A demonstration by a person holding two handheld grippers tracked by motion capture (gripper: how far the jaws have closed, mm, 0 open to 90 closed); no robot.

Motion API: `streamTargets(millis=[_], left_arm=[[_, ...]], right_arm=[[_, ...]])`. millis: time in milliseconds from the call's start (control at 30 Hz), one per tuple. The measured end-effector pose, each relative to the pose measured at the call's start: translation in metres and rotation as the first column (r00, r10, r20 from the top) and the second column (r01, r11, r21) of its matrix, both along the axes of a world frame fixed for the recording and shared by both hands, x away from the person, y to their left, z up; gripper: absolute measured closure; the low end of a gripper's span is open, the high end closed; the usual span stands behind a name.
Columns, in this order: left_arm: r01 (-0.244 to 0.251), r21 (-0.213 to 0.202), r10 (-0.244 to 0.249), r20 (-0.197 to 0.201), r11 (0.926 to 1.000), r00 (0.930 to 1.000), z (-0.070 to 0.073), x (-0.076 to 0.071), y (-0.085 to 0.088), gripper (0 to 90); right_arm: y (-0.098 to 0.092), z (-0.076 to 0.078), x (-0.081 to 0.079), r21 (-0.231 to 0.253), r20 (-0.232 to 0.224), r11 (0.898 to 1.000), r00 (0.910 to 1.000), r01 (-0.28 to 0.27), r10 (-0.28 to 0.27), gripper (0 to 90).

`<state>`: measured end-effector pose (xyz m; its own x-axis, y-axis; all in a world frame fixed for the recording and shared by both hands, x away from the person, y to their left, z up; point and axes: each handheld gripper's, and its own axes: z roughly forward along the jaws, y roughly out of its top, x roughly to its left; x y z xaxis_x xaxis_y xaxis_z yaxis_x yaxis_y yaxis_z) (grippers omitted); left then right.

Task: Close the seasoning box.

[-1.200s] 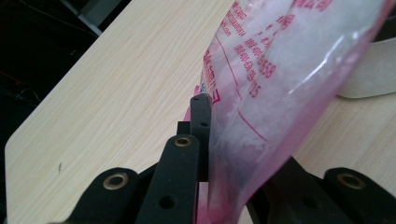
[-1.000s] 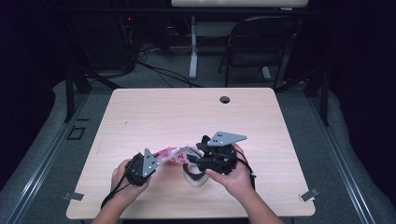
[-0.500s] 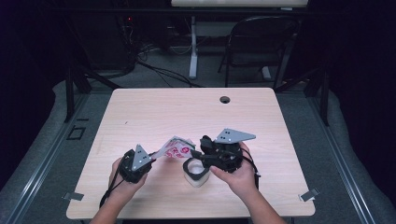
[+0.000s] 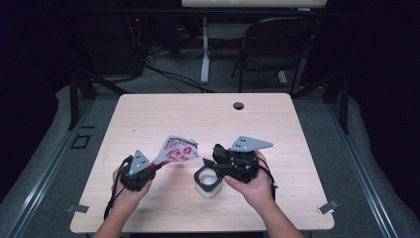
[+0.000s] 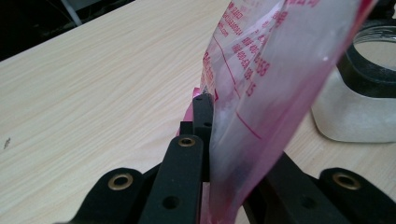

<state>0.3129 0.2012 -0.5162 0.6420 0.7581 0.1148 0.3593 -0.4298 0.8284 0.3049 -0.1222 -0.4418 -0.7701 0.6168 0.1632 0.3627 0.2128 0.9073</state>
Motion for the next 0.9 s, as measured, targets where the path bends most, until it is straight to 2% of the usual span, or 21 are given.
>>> streamTargets(millis=[333,500,600,733,900], left_arm=[[-0.055,-0.024,0.055,-0.023,0.9982,0.9983,-0.004,0.006,0.007,88.5],[-0.096,-0.031,0.095,-0.041,0.9949,0.9946,-0.010,0.010,0.011,88.4],[-0.132,-0.043,0.130,-0.052,0.9903,0.9902,-0.013,0.013,0.016,88.4],[-0.188,-0.063,0.185,-0.059,0.9801,0.9810,-0.014,0.015,0.027,88.3],[-0.250,-0.066,0.246,-0.063,0.9661,0.9673,-0.015,0.017,0.038,88.2]], right_arm=[[0.000,-0.001,0.001,-0.005,-0.003,1.000,1.0000,0.007,-0.007,47.2],[0.000,-0.002,0.002,-0.012,-0.007,1.000,0.9999,0.007,-0.007,47.2],[0.000,-0.002,0.002,-0.017,-0.008,1.000,1.0000,0.006,-0.006,47.2],[0.000,-0.003,0.002,-0.015,-0.011,1.000,0.9999,0.009,-0.009,47.2],[0.000,-0.004,0.002,-0.016,-0.011,1.000,0.9999,0.010,-0.010,47.2]])
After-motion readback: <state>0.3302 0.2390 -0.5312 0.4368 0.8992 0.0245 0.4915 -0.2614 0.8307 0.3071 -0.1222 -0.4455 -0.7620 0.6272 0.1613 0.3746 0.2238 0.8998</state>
